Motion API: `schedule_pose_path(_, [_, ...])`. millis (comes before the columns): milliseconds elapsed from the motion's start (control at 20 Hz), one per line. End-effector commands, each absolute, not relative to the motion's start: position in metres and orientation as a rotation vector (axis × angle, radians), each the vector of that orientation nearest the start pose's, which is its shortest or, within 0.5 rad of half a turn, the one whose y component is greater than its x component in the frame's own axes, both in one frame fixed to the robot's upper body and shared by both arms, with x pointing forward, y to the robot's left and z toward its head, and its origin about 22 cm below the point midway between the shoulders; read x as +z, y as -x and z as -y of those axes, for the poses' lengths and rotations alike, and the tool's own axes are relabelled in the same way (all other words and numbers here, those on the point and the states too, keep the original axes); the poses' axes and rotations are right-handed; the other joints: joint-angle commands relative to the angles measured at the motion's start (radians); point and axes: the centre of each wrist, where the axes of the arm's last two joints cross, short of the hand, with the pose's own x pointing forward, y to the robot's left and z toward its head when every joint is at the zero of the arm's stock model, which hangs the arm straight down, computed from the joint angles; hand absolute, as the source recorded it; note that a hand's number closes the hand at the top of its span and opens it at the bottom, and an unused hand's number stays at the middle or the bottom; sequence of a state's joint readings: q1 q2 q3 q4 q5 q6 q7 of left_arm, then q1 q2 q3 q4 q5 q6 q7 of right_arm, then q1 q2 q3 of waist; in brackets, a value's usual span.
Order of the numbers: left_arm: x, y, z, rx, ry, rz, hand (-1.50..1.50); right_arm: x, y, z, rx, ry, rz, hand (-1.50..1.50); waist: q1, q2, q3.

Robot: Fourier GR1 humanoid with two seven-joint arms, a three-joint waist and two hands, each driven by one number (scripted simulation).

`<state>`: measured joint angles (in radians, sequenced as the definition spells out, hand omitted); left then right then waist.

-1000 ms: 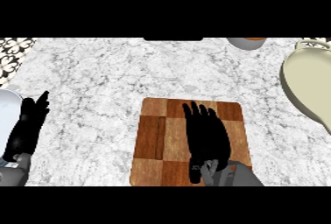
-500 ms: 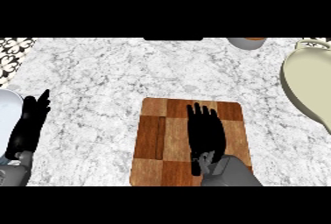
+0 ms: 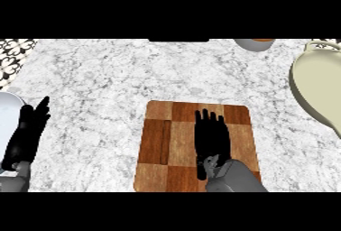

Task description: Pick the eggplant from the cutting board and place it in the pot

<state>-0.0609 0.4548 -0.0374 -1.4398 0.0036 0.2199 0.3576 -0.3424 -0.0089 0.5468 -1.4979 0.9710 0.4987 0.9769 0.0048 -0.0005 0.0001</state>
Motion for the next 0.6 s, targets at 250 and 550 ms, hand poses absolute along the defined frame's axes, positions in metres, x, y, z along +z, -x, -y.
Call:
schedule_pose_path(250, [0.026, -0.256, -0.319, -0.116, -0.524, 1.159, 0.0, 0.037, -0.283, 0.082, 1.261, 0.897, 0.652, -1.5, -0.001, 0.0, 0.0])
schedule_pose_path(550, [0.038, -0.249, -0.332, -0.113, -0.528, 1.167, 0.0, 0.016, -0.275, 0.071, 1.237, 0.869, 0.658, -1.5, 0.002, 0.0, 0.0])
